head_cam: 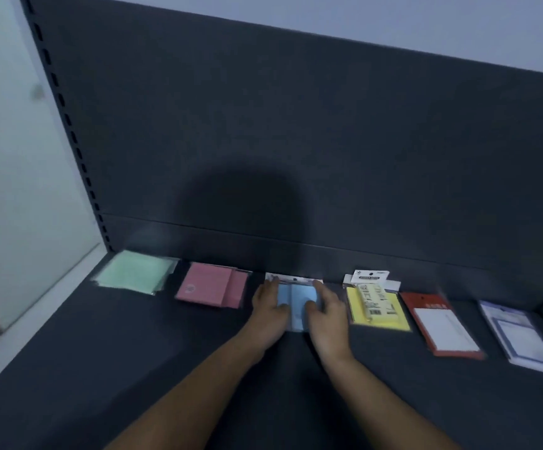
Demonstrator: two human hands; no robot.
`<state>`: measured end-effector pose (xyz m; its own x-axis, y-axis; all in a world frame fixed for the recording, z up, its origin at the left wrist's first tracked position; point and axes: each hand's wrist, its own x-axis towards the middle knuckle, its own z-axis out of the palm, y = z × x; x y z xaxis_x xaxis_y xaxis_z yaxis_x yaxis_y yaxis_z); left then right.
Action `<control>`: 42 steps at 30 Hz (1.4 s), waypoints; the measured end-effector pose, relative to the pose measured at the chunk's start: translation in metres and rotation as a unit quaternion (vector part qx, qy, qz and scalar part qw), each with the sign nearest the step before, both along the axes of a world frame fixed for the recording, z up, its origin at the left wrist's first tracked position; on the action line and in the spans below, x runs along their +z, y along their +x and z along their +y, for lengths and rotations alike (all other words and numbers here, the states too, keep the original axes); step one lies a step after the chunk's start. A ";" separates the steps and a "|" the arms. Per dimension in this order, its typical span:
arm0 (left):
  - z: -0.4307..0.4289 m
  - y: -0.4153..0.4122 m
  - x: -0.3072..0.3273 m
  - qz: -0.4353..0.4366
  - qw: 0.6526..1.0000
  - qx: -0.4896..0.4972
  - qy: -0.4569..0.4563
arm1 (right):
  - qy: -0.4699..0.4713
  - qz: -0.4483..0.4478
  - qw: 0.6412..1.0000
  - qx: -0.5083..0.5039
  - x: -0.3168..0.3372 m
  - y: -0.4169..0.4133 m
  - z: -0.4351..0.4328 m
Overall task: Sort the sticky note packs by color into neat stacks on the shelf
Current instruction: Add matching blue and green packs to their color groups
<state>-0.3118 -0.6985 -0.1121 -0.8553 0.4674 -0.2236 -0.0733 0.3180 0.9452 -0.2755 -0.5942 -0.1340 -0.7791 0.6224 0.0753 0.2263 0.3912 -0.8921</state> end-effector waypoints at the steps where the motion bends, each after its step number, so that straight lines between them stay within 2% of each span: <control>1: 0.000 -0.001 -0.002 -0.007 1.000 -0.013 -0.002 | 0.003 -0.026 1.000 0.004 -0.002 -0.002 -0.002; 6: 0.000 -0.006 0.003 -0.044 0.997 -0.060 -0.009 | 0.059 -0.124 0.988 0.067 0.004 -0.008 -0.004; 9: 0.006 -0.009 0.011 -0.036 0.997 -0.063 -0.031 | 0.044 -0.138 0.985 0.091 0.016 0.001 -0.002; 13: 0.029 0.002 0.023 0.099 0.985 -0.020 -0.136 | 0.015 -0.102 0.988 0.112 0.032 0.031 0.011; 15: 0.049 0.018 0.029 0.161 0.979 -0.015 -0.123 | -0.015 -0.079 0.989 0.122 0.044 0.053 0.021; 18: 0.088 0.054 0.037 0.229 0.969 -0.071 -0.067 | -0.010 -0.048 0.991 0.125 0.062 0.095 0.046; 22: 0.149 0.125 0.045 0.285 0.937 -0.193 -0.063 | 0.059 -0.047 0.995 0.059 0.080 0.180 0.103; 24: 0.182 0.164 0.048 0.312 0.910 -0.256 -0.093 | 0.136 -0.092 0.986 0.012 0.084 0.235 0.140; 27: 0.232 0.221 0.055 0.347 0.865 -0.335 -0.137 | 0.255 -0.220 0.941 -0.040 0.081 0.325 0.194; 29: 0.264 0.251 0.060 0.375 0.831 -0.374 -0.171 | 0.287 -0.276 0.914 -0.080 0.082 0.385 0.222; 31: 0.293 0.276 0.062 0.387 0.809 -0.399 -0.191 | 0.281 -0.301 0.902 -0.127 0.083 0.440 0.244; 36: 0.348 0.325 0.055 0.396 0.775 -0.436 -0.229 | 0.258 -0.294 0.894 -0.218 0.078 0.541 0.289; 42: 0.404 0.363 0.051 0.390 0.770 -0.450 -0.229 | 0.232 -0.274 0.894 -0.267 0.070 0.585 0.336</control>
